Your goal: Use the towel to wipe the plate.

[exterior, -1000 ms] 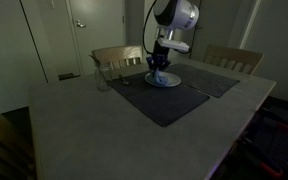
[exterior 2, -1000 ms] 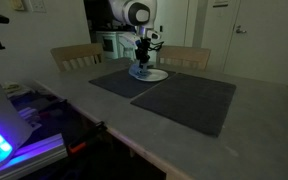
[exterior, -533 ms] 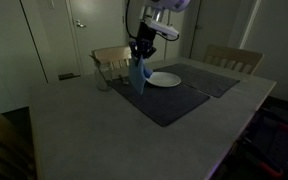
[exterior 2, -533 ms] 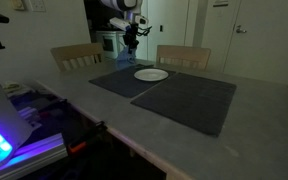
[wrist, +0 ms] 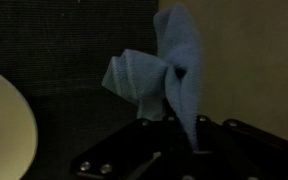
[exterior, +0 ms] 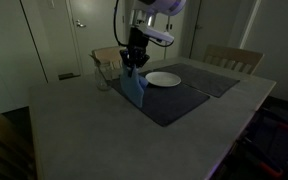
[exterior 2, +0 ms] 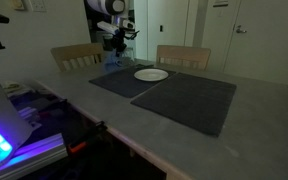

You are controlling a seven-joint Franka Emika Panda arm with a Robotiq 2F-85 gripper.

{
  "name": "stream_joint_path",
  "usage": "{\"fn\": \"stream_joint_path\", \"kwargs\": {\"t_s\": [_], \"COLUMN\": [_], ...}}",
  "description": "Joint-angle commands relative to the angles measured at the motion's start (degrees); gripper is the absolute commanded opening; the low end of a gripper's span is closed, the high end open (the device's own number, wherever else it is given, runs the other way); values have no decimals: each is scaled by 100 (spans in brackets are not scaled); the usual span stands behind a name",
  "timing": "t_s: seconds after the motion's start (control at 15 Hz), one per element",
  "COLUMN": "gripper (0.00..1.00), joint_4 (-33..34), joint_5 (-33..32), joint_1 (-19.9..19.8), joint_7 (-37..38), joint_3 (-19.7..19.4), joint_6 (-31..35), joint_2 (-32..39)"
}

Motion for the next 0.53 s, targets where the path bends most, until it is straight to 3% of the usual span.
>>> {"fn": "stream_joint_path", "kwargs": {"t_s": [0.0, 0.27, 0.33, 0.4, 0.47], "gripper": [2, 2, 24, 36, 43], "joint_4": [-359, -647, -677, -697, -685], "joint_5": [-127, -227, -273, -339, -397], "joint_1": [117, 197, 221, 247, 259], "joint_7": [-212, -242, -228, -203, -172], "joint_3": [-86, -46, -53, -81, -111], "joint_6": [395, 1105, 1203, 1264, 1251], "joint_2": [38, 163, 192, 211, 197]}}
